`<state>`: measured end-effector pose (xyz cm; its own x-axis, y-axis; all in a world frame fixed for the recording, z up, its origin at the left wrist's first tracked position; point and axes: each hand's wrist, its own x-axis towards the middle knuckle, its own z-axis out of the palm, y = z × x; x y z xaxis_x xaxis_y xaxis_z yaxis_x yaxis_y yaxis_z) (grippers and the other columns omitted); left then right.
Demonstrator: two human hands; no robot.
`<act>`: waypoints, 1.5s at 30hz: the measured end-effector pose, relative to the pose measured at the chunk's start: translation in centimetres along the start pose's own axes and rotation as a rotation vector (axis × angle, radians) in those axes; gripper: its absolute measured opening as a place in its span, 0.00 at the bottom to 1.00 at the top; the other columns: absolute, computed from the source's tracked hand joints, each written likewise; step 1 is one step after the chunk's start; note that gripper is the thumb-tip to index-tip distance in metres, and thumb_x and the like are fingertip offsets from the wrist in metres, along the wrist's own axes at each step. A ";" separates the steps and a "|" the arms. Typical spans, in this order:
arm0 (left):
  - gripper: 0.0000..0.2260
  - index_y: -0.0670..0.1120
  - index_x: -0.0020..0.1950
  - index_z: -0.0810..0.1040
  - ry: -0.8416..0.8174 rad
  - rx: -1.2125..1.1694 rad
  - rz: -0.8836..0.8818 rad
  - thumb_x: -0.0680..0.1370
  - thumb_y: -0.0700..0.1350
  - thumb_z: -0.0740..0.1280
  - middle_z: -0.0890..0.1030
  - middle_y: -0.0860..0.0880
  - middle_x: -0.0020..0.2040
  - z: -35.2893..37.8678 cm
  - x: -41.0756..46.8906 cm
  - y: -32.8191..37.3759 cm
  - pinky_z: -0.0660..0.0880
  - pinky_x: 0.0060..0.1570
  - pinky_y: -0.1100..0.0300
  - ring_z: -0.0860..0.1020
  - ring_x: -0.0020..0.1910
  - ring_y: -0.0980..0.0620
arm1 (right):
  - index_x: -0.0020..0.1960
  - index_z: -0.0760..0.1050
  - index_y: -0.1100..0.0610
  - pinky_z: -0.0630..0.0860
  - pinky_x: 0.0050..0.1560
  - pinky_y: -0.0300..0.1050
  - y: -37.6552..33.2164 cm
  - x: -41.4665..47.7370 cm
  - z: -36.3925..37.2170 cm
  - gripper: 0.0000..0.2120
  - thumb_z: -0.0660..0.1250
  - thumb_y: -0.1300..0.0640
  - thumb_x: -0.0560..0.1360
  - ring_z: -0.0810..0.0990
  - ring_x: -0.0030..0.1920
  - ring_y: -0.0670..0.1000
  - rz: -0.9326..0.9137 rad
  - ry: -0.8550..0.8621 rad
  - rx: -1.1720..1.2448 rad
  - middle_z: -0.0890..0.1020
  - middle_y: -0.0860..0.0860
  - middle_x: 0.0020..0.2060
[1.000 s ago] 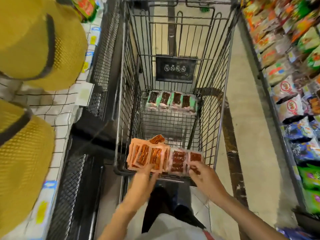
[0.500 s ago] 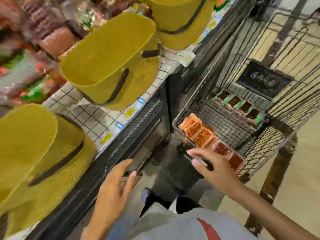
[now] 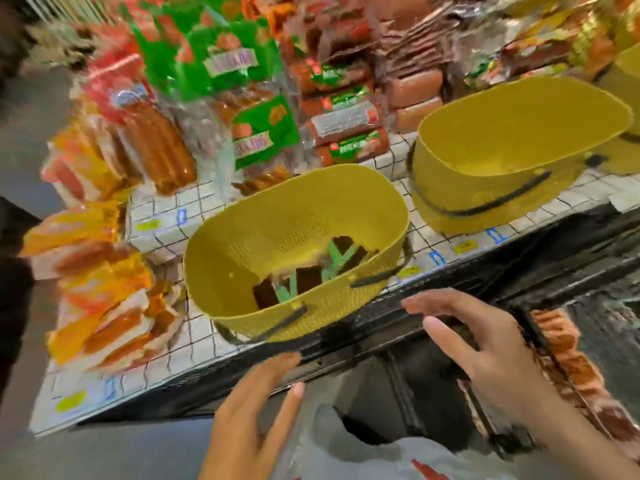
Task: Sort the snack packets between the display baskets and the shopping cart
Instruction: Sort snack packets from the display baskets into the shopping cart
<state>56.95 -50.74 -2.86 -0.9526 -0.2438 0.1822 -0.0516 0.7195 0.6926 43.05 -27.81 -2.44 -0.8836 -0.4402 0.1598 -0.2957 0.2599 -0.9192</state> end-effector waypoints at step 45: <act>0.26 0.59 0.67 0.68 0.092 -0.167 -0.192 0.71 0.62 0.69 0.74 0.68 0.59 -5.1 14.9 -4.2 0.67 0.57 0.77 0.72 0.60 0.71 | 0.43 0.78 0.64 0.76 0.43 0.37 -7.5 24.3 11.2 0.03 0.70 0.68 0.71 0.79 0.40 0.45 -0.318 -0.838 0.016 0.81 0.50 0.38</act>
<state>44.46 -60.73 0.53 -0.8985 -0.4288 0.0941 -0.1709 0.5392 0.8246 27.80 -50.09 4.28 -0.2039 -0.9740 0.0990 -0.4708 0.0089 -0.8822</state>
